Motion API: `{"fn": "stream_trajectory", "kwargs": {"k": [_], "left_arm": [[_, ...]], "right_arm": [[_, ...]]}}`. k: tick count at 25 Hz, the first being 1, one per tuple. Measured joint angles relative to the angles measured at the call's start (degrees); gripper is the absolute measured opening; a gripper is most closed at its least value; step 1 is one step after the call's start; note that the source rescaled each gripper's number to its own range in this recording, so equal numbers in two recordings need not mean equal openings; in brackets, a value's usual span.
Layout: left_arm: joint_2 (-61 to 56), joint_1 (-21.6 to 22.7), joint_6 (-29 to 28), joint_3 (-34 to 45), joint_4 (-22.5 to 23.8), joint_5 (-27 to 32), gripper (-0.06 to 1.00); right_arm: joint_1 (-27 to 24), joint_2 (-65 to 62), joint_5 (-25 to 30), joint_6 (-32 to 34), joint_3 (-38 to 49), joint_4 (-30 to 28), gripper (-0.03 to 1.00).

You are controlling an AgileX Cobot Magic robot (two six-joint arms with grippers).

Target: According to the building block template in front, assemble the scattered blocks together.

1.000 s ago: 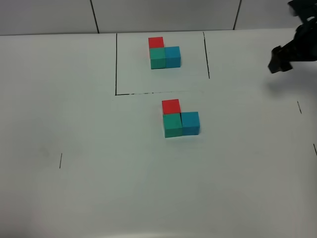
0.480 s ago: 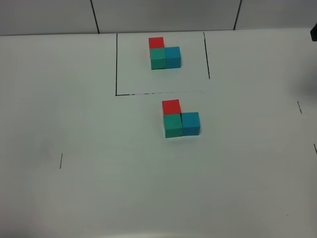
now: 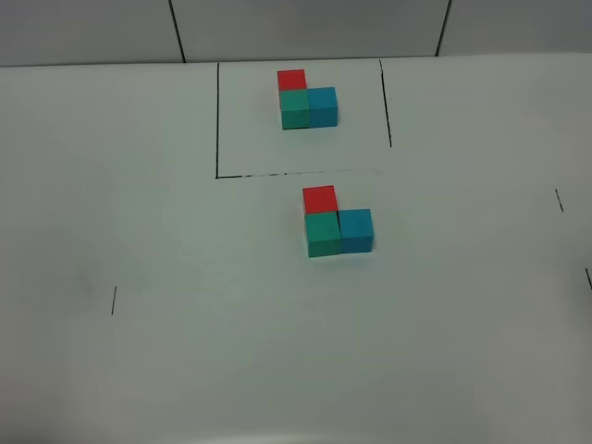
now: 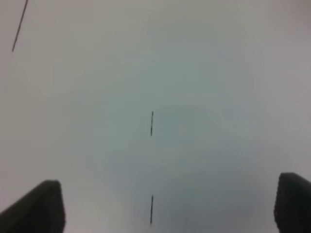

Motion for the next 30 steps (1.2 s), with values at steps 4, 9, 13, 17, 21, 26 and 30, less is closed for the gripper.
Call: {"fn": "stream_trajectory", "kwargs": {"k": [4,9,13,17,21,26,30], "left_arm": [[0.0,0.0,0.0,0.0,0.0,0.0,0.22],[0.0,0.0,0.0,0.0,0.0,0.0,0.22],[0.0,0.0,0.0,0.0,0.0,0.0,0.22],[0.0,0.0,0.0,0.0,0.0,0.0,0.22],[0.0,0.0,0.0,0.0,0.0,0.0,0.22],[0.0,0.0,0.0,0.0,0.0,0.0,0.22],[0.0,0.0,0.0,0.0,0.0,0.0,0.22]], "right_arm": [[-2.2,-12.2,4.8,1.2,7.7,0.2,0.87],[-2.2,-24.4,9.2,4.4,13.6,0.4,0.87],[-1.3,-31.0,11.6,4.8,17.1,1.9,0.87],[-0.9,-36.8,13.4,4.9,18.5,2.5,0.87],[1.0,-41.8,14.2,4.8,18.5,3.1,0.87],[2.5,-47.3,18.2,4.8,18.7,2.5,0.87],[5.0,-51.0,19.5,4.9,19.4,0.5,0.87]]}}
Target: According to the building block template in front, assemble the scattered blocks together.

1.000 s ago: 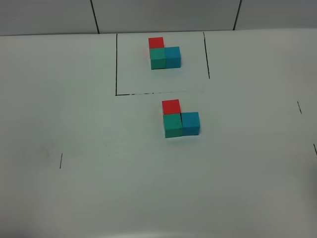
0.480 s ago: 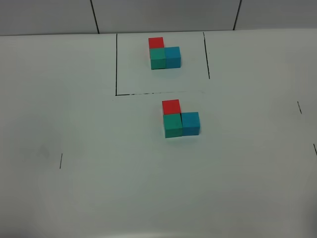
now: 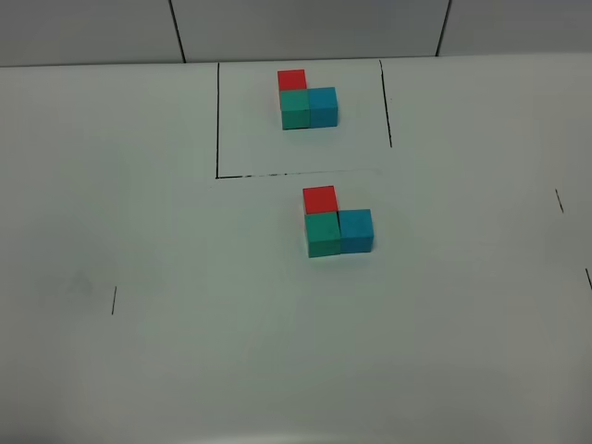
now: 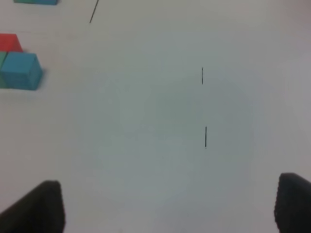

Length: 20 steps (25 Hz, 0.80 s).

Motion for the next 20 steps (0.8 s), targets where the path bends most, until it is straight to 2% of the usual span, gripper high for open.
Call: {"fn": "stream_trajectory", "kwargs": {"k": [7,14,20], "left_arm": [[0.0,0.0,0.0,0.0,0.0,0.0,0.22],[0.0,0.0,0.0,0.0,0.0,0.0,0.22],[0.0,0.0,0.0,0.0,0.0,0.0,0.22]], "right_arm": [[1.9,-0.3,0.3,2.6,0.2,-0.3,0.87],[2.7,-0.3,0.3,9.0,0.2,-2.9,0.84],[2.7,-0.3,0.3,9.4,0.2,-3.1,0.82]]}}
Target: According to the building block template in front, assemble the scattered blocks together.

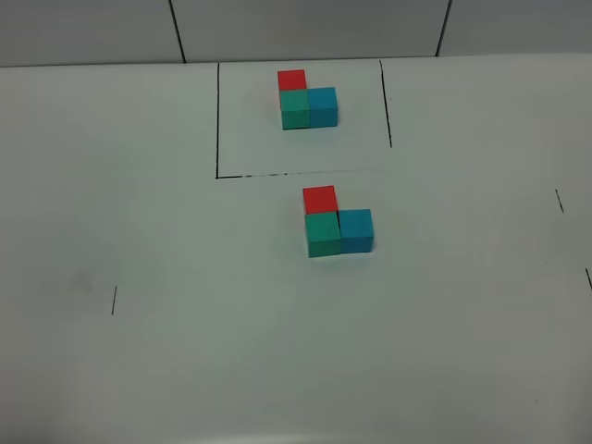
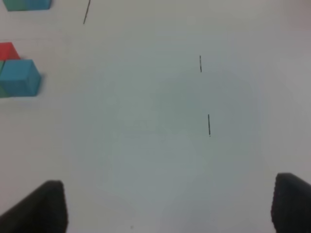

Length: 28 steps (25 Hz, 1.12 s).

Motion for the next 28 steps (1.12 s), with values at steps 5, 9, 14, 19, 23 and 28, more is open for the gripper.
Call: {"fn": "stream_trajectory", "kwargs": {"k": [5,9,14,19,23,28], "left_arm": [[0.0,0.0,0.0,0.0,0.0,0.0,0.22],[0.0,0.0,0.0,0.0,0.0,0.0,0.22],[0.0,0.0,0.0,0.0,0.0,0.0,0.22],[0.0,0.0,0.0,0.0,0.0,0.0,0.22],[0.0,0.0,0.0,0.0,0.0,0.0,0.22],[0.0,0.0,0.0,0.0,0.0,0.0,0.22]], "right_arm": [[0.4,0.0,0.0,0.0,0.0,0.0,0.82],[1.7,0.0,0.0,0.0,0.0,0.0,0.81],[1.7,0.0,0.0,0.7,0.0,-0.1,0.81],[1.7,0.0,-0.1,3.6,0.0,-2.1,0.81],[1.7,0.0,-0.2,4.5,0.0,-2.6,0.81],[1.7,0.0,-0.2,4.5,0.0,-2.6,0.81]]}}
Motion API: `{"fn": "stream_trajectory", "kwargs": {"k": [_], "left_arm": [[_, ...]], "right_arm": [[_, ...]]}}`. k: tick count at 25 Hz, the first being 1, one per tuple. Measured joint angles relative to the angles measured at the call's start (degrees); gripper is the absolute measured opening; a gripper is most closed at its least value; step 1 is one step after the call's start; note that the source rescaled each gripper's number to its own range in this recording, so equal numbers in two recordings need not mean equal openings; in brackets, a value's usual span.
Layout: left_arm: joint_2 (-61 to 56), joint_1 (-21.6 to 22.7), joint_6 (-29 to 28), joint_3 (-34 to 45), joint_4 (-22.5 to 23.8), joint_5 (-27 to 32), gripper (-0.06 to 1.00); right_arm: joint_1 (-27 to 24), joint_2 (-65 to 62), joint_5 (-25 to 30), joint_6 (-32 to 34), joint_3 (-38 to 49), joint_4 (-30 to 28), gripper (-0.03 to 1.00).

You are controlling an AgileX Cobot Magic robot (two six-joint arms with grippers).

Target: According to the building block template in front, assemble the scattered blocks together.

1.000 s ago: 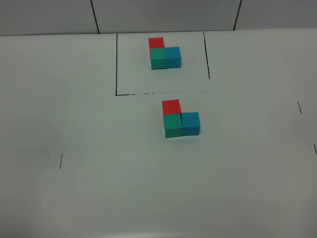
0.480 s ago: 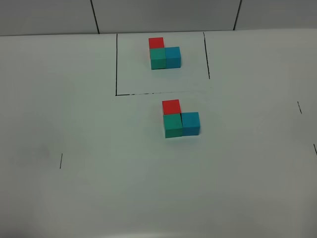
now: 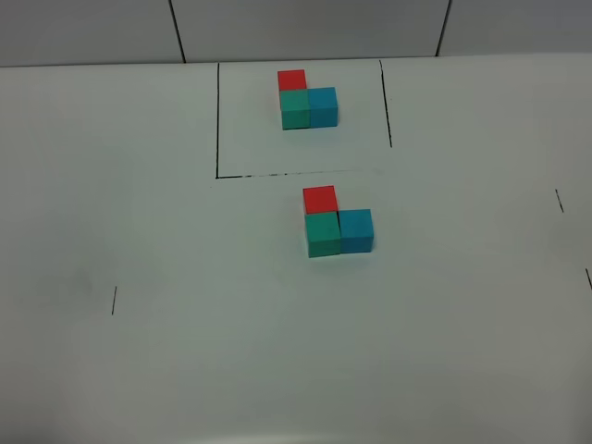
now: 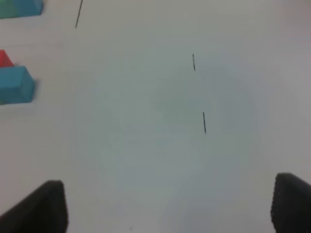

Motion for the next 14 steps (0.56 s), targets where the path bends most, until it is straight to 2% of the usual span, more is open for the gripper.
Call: {"fn": "stream_trajectory", "kwargs": {"k": [14], "left_arm": [[0.0,0.0,0.0,0.0,0.0,0.0,0.22]], "right_arm": [[0.0,0.0,-0.2,0.0,0.0,0.0,0.81]]}}
